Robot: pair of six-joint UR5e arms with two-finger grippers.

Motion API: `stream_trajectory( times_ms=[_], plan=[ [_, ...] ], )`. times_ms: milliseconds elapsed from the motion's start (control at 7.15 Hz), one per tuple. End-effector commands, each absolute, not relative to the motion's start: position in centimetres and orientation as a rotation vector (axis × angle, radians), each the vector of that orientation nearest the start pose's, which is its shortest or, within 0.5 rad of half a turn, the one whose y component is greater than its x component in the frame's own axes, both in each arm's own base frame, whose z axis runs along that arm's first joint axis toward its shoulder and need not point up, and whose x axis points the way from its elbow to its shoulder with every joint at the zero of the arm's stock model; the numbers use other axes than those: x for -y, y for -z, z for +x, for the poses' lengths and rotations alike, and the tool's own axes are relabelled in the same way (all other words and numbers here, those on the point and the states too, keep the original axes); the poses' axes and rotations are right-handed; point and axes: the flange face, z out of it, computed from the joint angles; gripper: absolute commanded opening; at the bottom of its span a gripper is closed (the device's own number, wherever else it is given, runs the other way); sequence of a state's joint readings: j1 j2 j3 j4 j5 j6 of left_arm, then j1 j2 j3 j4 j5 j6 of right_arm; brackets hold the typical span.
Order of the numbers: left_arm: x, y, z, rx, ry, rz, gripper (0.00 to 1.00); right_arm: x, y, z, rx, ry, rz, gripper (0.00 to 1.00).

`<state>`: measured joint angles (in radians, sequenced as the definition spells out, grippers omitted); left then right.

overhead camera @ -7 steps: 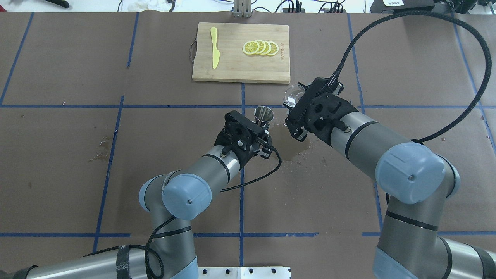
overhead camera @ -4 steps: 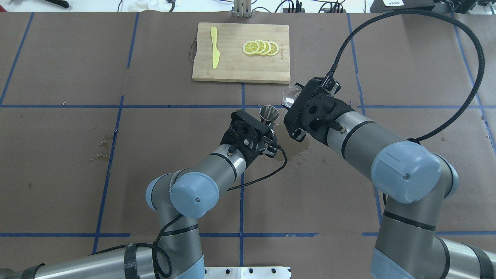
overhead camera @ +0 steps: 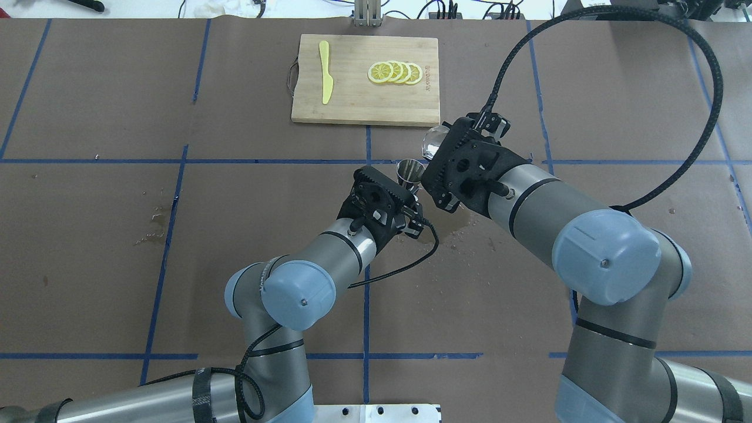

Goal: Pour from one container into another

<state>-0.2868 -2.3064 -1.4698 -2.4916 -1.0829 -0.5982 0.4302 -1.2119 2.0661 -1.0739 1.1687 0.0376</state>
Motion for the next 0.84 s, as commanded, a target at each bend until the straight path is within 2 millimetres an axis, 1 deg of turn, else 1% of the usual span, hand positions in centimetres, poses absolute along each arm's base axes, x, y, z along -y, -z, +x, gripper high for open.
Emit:
stream_trajectory(
  times_ms=[0, 560, 700],
  plan=[
    [36.80, -14.73, 61.14, -0.997, -0.162, 1.199, 0.00, 37.25, -18.77, -40.07, 0.441, 0.682, 1.329, 0.00],
    [36.81, -14.67, 61.17, -0.998, -0.161, 1.200, 0.00, 37.30, -18.74, -40.41, 0.396, 0.719, 1.345, 0.00],
    [36.81, -14.67, 61.17, -0.998, -0.161, 1.200, 0.00, 37.31, -18.34, -40.51, 0.360, 0.729, 1.347, 0.00]
  ],
)
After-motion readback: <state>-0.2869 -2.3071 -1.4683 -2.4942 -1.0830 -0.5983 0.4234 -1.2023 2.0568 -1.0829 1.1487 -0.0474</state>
